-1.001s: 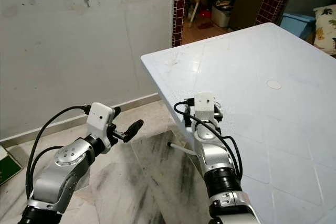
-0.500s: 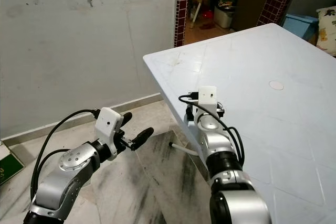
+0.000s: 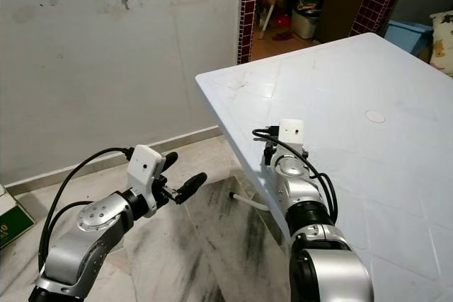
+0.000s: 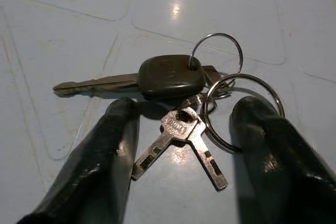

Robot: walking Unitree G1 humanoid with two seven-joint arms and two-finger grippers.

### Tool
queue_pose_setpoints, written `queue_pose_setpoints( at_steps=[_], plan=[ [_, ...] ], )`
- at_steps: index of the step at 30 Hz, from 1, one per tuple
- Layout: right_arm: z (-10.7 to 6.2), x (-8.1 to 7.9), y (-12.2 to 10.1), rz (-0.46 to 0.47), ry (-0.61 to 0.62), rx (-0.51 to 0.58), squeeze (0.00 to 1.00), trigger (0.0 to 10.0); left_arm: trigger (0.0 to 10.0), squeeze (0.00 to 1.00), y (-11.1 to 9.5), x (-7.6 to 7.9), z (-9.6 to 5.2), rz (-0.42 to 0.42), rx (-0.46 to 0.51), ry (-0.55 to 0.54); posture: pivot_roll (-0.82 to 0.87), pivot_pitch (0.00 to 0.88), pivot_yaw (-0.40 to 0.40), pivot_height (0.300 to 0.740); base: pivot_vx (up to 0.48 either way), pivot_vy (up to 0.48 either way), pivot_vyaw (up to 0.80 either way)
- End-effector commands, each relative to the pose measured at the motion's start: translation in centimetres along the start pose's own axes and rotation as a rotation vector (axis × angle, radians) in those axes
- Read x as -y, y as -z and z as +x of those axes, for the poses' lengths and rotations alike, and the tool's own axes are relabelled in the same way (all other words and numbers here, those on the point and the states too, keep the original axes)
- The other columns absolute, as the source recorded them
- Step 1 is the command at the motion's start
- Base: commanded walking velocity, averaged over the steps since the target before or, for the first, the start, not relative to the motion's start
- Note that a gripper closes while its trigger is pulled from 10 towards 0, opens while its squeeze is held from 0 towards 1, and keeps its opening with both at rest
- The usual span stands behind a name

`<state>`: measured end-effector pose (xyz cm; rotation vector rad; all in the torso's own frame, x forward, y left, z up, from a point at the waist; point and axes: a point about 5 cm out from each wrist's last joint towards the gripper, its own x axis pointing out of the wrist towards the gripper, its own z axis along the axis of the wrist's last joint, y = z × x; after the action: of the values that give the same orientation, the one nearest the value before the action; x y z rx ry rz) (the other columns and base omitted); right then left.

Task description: Hang keys on a hook

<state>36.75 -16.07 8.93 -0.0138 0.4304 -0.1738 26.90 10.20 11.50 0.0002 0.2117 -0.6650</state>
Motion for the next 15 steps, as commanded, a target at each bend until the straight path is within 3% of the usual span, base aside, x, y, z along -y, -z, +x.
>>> queue_pose_setpoints(
  at_steps=[1,15],
  plan=[
    [0.09,0.6,0.99,0.003,0.019,-0.048,0.0,0.0,10.0,0.0,-0.19,0.26,0.0,0.006,0.0,0.017,0.08,0.062,-0.004,0.74,0.0,0.0,0.0],
    [0.18,1.5,1.14,-0.011,0.044,-0.034,0.0,0.0,10.0,0.0,-0.19,0.04,-0.15,0.002,0.003,0.002,0.08,0.056,-0.005,0.74,0.0,0.0,0.0]
  ],
)
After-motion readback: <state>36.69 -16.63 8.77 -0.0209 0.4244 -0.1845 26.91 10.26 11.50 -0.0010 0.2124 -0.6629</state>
